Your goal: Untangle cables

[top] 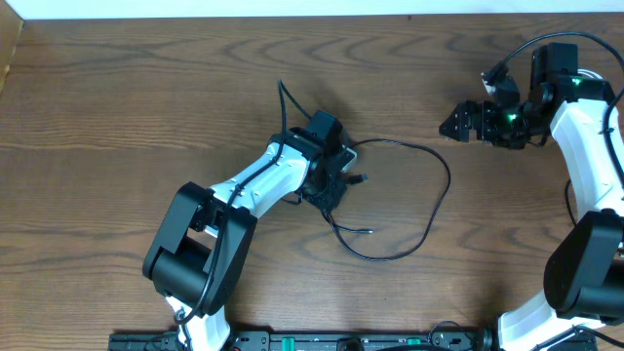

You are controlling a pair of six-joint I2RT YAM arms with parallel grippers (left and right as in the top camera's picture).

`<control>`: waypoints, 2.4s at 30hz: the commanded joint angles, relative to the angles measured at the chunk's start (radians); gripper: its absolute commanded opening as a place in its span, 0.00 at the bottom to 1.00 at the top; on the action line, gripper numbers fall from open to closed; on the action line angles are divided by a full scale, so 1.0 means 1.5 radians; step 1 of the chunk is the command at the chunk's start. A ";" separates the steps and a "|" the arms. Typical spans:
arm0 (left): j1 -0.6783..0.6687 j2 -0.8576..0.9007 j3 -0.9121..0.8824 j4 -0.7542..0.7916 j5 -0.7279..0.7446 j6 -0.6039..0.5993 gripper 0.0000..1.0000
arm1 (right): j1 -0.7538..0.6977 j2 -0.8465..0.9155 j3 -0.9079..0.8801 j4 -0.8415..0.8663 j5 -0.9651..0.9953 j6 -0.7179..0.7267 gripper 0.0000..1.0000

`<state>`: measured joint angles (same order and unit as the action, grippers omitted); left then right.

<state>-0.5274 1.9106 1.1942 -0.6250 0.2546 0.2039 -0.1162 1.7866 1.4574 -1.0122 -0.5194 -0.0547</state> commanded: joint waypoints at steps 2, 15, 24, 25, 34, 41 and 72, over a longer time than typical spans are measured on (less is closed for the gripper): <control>0.004 0.015 -0.005 0.023 -0.064 0.015 0.58 | 0.005 0.000 0.000 -0.002 -0.002 0.003 0.99; 0.003 0.043 0.001 0.076 -0.063 -0.096 0.08 | 0.007 0.000 0.000 -0.001 -0.010 0.010 0.99; -0.008 0.042 0.014 0.192 0.108 -0.455 0.08 | 0.042 0.000 0.000 0.005 -0.011 0.017 0.99; -0.013 0.042 0.014 0.208 0.107 -0.486 0.08 | 0.046 0.000 0.000 0.005 -0.010 0.022 0.99; -0.012 0.039 0.014 0.253 -0.007 -0.502 0.32 | 0.093 0.000 0.000 0.020 -0.012 0.099 0.98; 0.054 -0.002 0.015 0.210 -0.027 -0.410 0.51 | 0.158 0.000 0.000 0.060 0.058 0.182 0.96; 0.241 -0.208 0.013 -0.050 -0.113 -0.403 0.56 | 0.458 0.137 -0.043 0.187 0.325 0.371 0.50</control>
<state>-0.1684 1.6009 1.2007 -0.6941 0.0982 -0.4141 0.5549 1.9594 1.4014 -0.7345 -0.0525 0.4644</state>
